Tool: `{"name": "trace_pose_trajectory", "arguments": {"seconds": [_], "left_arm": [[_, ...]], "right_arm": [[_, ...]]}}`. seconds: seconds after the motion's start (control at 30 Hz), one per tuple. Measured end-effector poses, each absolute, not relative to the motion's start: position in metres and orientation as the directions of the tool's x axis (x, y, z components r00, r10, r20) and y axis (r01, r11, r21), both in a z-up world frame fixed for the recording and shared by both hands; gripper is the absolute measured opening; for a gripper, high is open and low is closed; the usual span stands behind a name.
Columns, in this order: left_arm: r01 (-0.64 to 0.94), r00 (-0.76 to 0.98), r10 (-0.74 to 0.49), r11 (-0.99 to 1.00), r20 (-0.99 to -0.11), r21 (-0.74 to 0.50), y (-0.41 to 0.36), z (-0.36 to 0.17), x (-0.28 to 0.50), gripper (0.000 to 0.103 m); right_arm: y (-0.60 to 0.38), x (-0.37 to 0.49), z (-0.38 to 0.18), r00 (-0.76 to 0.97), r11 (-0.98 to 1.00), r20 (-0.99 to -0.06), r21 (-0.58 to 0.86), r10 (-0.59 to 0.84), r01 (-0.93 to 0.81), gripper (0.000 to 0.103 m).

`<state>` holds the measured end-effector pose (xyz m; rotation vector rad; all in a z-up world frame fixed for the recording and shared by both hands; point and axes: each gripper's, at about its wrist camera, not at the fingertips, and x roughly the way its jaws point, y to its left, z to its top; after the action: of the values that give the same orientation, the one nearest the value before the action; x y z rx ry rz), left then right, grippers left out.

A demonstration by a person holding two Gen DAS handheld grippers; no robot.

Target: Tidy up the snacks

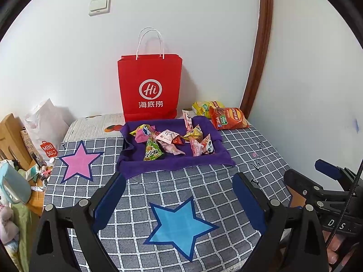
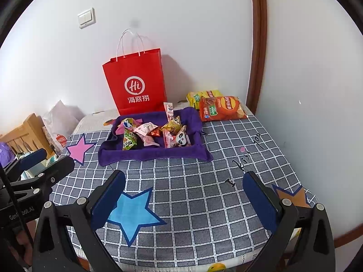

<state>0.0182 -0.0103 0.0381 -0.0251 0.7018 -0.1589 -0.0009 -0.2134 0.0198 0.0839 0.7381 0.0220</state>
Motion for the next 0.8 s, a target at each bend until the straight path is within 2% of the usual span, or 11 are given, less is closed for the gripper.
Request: {"name": "trace_pose_trajectory", "arguments": {"seconds": [0.8], "left_arm": [[0.14, 0.755, -0.152, 0.988, -0.638, -0.069, -0.0103, 0.0406, 0.0167, 0.095]], "right_arm": [[-0.2147, -0.0063, 0.0235, 0.746, 0.996, -0.664, 0.084, 0.049, 0.01, 0.102]]}}
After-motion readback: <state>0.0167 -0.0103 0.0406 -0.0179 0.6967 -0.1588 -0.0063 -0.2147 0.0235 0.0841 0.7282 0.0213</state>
